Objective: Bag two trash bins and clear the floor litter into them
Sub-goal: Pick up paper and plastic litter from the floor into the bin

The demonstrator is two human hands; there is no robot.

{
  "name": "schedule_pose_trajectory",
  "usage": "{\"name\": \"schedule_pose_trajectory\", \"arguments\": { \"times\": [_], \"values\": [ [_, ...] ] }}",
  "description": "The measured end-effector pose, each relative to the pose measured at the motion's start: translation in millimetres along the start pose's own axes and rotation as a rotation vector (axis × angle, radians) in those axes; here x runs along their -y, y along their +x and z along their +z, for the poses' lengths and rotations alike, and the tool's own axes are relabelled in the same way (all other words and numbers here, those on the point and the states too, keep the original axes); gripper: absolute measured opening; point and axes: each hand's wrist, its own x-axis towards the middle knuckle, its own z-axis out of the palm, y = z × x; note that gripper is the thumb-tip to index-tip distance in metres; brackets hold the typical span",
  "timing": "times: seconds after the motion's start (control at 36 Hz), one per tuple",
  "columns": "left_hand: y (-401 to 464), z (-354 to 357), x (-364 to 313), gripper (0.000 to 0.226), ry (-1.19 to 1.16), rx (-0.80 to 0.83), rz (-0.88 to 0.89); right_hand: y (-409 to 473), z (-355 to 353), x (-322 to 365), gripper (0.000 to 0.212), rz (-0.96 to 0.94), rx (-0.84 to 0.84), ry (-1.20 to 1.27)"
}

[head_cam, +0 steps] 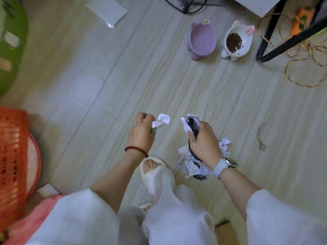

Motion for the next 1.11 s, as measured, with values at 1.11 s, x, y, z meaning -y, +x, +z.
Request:
{"name": "schedule_pose_trajectory", "arguments": {
  "times": [1.11],
  "values": [
    [-644, -150, 95, 0.026, -1.025, -1.103, -1.940, -537, 145, 277, 0.031, -0.745, 1.148, -0.510]
  ]
}}
